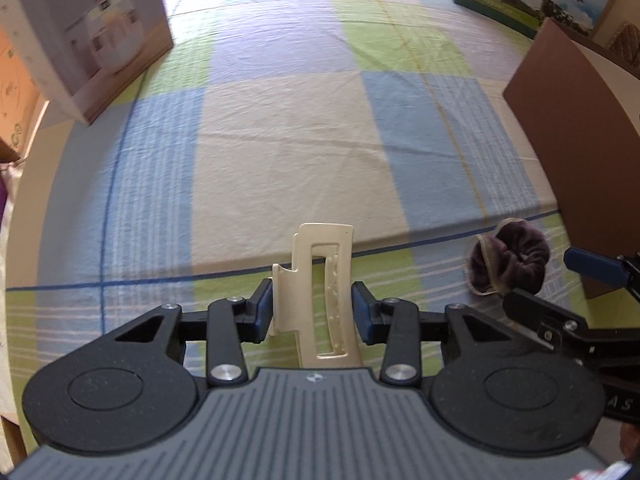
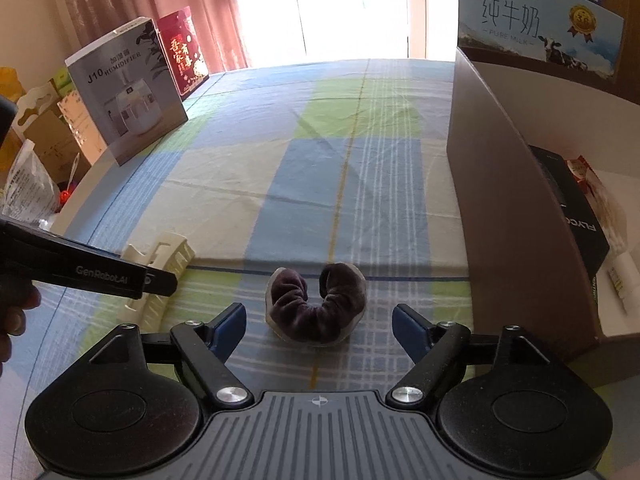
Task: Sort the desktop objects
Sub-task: 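Grasp the cream hair clip with the left tool while the right tool grasps the brown scrunchie, then carry the hair clip and scrunchie with both tools into the cardboard box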
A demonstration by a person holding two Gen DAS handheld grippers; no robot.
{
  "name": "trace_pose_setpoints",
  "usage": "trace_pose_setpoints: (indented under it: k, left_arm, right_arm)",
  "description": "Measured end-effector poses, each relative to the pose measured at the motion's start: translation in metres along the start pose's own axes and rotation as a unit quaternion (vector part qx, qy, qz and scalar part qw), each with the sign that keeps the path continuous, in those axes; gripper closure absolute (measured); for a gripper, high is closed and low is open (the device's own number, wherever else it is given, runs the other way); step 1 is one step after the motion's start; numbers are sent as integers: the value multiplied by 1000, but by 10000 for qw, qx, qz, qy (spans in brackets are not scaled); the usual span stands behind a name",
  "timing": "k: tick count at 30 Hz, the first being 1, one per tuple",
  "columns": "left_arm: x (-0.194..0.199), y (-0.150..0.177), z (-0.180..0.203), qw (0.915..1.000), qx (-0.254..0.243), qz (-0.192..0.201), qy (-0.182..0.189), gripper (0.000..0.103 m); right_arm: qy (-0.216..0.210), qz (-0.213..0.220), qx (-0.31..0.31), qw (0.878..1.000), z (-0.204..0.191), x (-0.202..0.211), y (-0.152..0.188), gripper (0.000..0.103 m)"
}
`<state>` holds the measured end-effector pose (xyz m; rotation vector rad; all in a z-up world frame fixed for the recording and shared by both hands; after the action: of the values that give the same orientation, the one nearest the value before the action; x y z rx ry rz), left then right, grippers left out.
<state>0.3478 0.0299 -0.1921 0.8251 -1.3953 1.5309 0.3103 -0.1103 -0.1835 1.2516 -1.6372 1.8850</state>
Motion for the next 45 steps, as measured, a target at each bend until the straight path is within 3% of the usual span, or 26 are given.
trace_pose_setpoints:
  k: [6, 7, 9, 11, 14, 22, 31, 37, 45]
  left_arm:
    - [6, 5, -14, 9997, 172, -15, -163, 67]
    - [7, 6, -15, 9997, 182, -12, -170, 67]
    - [9, 7, -15, 9996, 188, -8, -192, 67]
    - [11, 8, -14, 9996, 182, 10, -197, 67]
    - [17, 11, -10, 9997, 156, 59, -171, 67]
    - [50, 19, 17, 9995, 62, 295, 126, 67]
    - [96, 22, 82, 9954, -345, 648, 612, 67]
    - [117, 13, 145, 9885, -702, 925, 965, 67]
    - [114, -22, 241, 9787, -1039, 1066, 1412, 67]
  right_arm:
    - [173, -98, 387, 9991, -7, -26, 2, 27]
    - [193, -135, 450, 9987, -6, -30, 3, 31]
    - [54, -174, 517, 9985, -9, -34, 6, 54]
    - [-36, -129, 609, 9981, -12, -30, 6, 67]
    - [-158, -173, 630, 9977, -16, -22, 7, 75]
    - [-661, -185, 132, 9976, -11, 22, 6, 76]
    - [-897, 244, -4, 9957, 20, 93, 3, 76]
    - [-789, 448, -198, 9957, 65, 133, 4, 76]
    - [-262, 853, -394, 9952, 167, 180, -14, 76]
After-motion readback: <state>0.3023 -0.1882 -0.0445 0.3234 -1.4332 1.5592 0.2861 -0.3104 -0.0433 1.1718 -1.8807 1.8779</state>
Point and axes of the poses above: each gripper's, at about its wrist camera, not at the fingertips, and x roughly against the way its jaws point, z to its right, y to its underside, the point moved 8 cm from there along -x, roughly the way its jaws point, and after that the axes turned 6 degrees about y, right-handed, at the moved point
